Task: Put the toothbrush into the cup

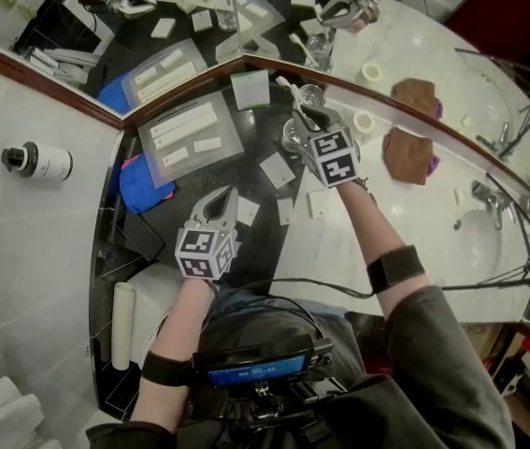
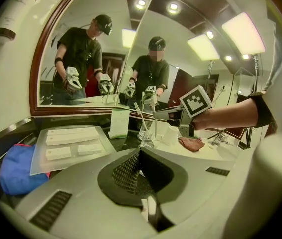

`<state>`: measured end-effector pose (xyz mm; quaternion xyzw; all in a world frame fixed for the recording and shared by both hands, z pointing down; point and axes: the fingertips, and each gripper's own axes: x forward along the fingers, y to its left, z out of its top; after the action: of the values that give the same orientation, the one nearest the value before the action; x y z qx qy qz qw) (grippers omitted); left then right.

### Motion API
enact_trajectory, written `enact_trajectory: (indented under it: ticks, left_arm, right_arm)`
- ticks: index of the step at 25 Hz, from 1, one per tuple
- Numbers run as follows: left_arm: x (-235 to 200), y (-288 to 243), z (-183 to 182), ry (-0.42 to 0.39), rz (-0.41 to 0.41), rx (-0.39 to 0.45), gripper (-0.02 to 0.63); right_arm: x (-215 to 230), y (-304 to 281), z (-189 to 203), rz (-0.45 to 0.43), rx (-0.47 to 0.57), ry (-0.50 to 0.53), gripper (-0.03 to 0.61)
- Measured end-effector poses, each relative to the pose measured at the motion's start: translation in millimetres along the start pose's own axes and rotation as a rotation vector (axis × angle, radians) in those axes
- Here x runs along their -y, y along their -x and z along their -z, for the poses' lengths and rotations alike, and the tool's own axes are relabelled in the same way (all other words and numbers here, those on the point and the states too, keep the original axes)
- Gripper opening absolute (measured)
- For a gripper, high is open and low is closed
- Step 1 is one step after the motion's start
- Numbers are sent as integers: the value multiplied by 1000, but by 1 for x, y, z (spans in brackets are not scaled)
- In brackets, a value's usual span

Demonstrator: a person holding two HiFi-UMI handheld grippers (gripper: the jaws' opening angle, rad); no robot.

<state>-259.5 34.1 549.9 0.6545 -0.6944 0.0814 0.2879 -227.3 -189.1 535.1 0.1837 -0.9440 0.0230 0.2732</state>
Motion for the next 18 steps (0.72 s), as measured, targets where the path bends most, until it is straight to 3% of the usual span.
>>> enact_trajectory:
  ticks: [11,18]
  left_arm:
    - [32,10,-19,-47,47,47,3]
    - [53,10,-23,-71,100,54,3]
  right_arm:
    - [8,99,-43,92,107,-81,64]
    - [6,155,4,162,21,-197,64]
